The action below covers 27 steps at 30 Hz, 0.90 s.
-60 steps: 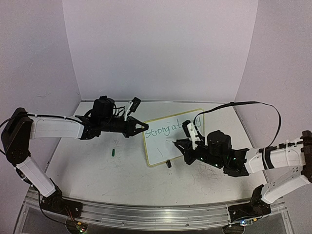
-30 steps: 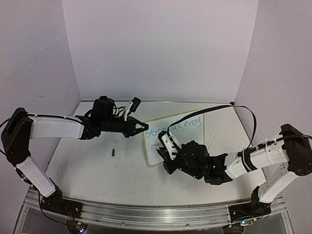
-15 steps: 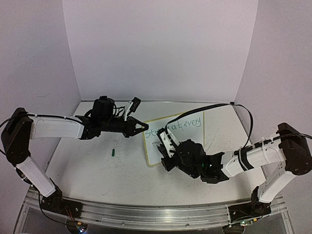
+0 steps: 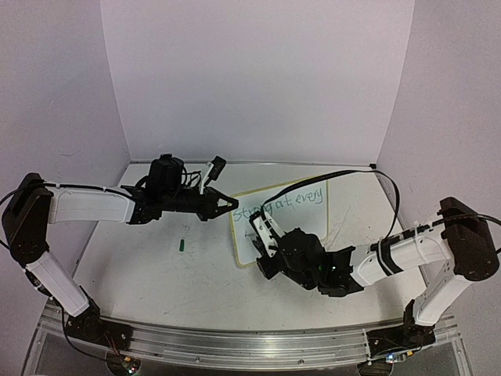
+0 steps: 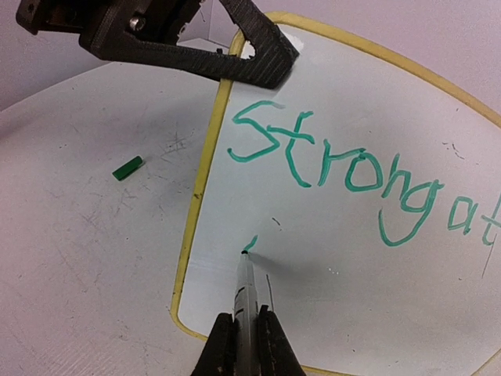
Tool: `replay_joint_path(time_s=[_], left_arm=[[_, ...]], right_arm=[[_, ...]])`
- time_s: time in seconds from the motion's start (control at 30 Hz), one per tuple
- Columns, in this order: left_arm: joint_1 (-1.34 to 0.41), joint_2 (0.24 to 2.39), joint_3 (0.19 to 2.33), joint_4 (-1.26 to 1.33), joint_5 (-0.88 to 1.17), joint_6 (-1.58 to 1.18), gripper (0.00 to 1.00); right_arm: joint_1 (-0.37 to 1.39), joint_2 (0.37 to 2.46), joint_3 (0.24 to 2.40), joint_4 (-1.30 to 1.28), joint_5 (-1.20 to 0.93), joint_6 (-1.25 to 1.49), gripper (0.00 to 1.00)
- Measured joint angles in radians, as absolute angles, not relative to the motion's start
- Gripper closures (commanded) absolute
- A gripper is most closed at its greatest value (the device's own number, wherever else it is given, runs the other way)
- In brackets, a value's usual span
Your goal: Write a sentence on the whiteboard
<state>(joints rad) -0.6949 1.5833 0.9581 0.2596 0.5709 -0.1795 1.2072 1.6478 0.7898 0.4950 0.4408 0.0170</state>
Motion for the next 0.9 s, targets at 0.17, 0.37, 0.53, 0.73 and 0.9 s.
replay_joint_path(time_s=[0.17, 0.37, 0.53, 0.73, 0.9], left_arm=[[-0.695, 1.583, 0.958, 0.260, 0.571, -0.179, 1.00], [-0.695, 1.583, 0.958, 0.260, 0.571, -0.179, 1.00], [-0.695, 1.583, 0.958, 0.259, 0.571, -0.176, 1.00], [-0.695, 1.583, 0.958, 0.259, 0.571, -0.172, 1.00], [-0.695, 1.583, 0.958, 0.260, 0.571, -0.171, 1.00]], right_arm=[[1.207, 1.648, 0.790, 0.486, 0.440, 0.037, 1.00], [1.208, 1.652, 0.790, 0.470, 0.439, 0.057, 1.00], [1.210, 1.660, 0.790, 0.456, 0.435, 0.071, 1.00], [1.218, 1.676, 0.790, 0.441, 0.428, 0.092, 1.00], [1.222, 1.682, 0.790, 0.429, 0.431, 0.110, 1.00]])
